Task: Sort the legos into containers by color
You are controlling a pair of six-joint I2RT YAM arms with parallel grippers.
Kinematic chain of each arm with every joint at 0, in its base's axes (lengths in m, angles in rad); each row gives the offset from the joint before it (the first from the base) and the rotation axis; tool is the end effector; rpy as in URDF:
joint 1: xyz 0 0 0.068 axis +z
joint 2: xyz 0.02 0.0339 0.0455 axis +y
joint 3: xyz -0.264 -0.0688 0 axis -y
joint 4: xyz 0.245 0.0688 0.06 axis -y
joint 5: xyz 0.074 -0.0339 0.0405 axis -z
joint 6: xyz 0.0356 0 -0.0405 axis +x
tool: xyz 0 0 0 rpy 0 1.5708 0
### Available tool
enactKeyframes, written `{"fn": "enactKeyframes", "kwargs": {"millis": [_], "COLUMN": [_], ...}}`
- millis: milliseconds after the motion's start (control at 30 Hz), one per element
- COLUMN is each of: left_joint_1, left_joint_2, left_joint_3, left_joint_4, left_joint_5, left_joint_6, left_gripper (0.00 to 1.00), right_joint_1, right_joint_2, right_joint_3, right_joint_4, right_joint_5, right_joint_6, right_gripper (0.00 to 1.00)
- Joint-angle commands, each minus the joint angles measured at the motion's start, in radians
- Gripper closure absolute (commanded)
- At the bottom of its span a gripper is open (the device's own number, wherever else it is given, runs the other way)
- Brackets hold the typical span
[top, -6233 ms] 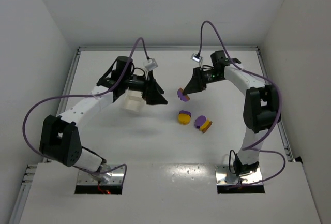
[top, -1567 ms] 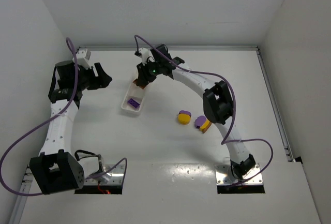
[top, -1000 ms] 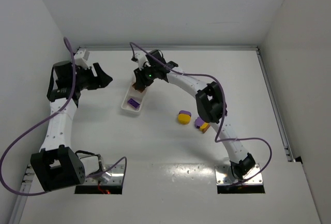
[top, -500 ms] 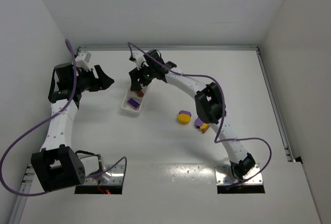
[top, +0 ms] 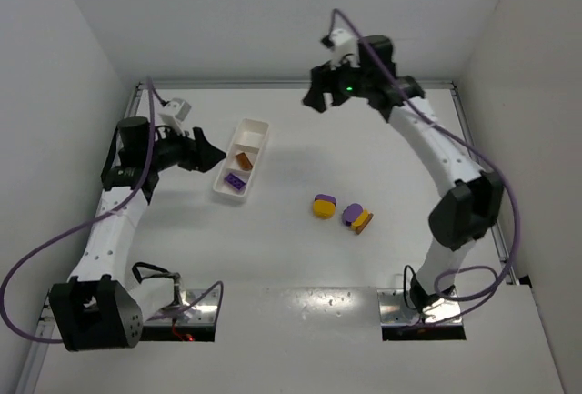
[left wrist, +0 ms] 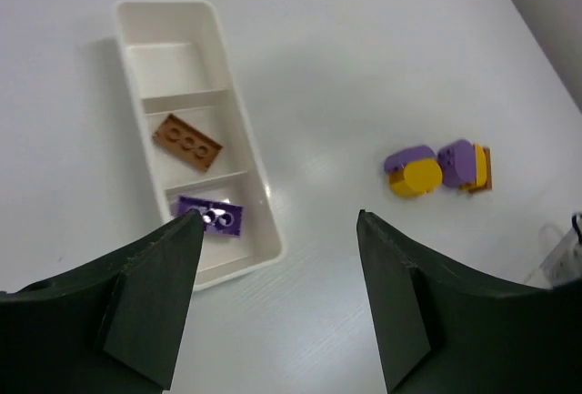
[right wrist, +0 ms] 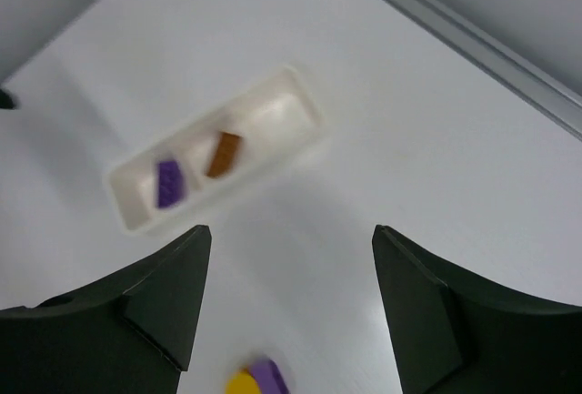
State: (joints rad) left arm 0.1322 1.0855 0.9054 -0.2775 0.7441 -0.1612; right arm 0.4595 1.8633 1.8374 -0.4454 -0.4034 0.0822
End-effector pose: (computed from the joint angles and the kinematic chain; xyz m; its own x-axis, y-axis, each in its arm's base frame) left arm 0.2396 0.0075 0.3179 -0.5134 -0.1874 -0.8375 0.4285 0.7895 -0.4393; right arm 0.3861 0.2066 0.3715 -0.4648 -0.1457 -0.8733 -0.6855 0.6835 0.2508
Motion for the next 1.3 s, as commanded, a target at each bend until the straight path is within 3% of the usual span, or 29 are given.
{"fn": "enactKeyframes", "kwargs": {"millis": [0,133,300,500,667,900,1167,1267], "left_joint_1": [-0.124,-0.276,-0.457,-0.701,-0.896,-1.005,-1.105,-1.129], "left_joint_2": [-0.007,0.065,0.171,0.243,0.301,0.464,0.731,0.777], "left_joint_3": [0.033,0.065,0.112,0.124,0.124,0.208,0.426,0.463], "left_joint_4": [-0.009,-0.063,-0.094,-0.054,-0.054,-0.038,-0.077,-0.088], "left_joint_5": [0.018,-0.031,-0.193,-0.550,-0.715,-0.886,-0.925,-0.916], "left_joint_6": [0.100,0.175,0.189,-0.001,-0.199,-0.383,-0.471,-0.462], "left_gripper": [0.25,0.25,0.27,0.28,0.28,0.26,0.22,0.14], "right_joint_1": [-0.164,-0.263,-0.329,-0.403,-0.467,-0.510,-0.555,-0.576], "right_joint_2": [-0.107,-0.245,-0.398,-0.524,-0.587,-0.618,-0.618,-0.618], "right_joint_3": [-0.171,-0.360,-0.552,-0.713,-0.759,-0.790,-0.819,-0.828], "right_joint_4": [-0.093,-0.191,-0.214,-0.214,-0.205,-0.205,-0.196,-0.196], "right_joint_5": [-0.008,-0.029,0.009,0.118,0.150,0.120,0.075,0.043], "right_joint_6": [-0.059,-0.180,-0.237,-0.174,-0.154,-0.145,-0.154,-0.164], "right_gripper": [0.28,0.28,0.28,0.28,0.28,0.28,0.28,0.28]}}
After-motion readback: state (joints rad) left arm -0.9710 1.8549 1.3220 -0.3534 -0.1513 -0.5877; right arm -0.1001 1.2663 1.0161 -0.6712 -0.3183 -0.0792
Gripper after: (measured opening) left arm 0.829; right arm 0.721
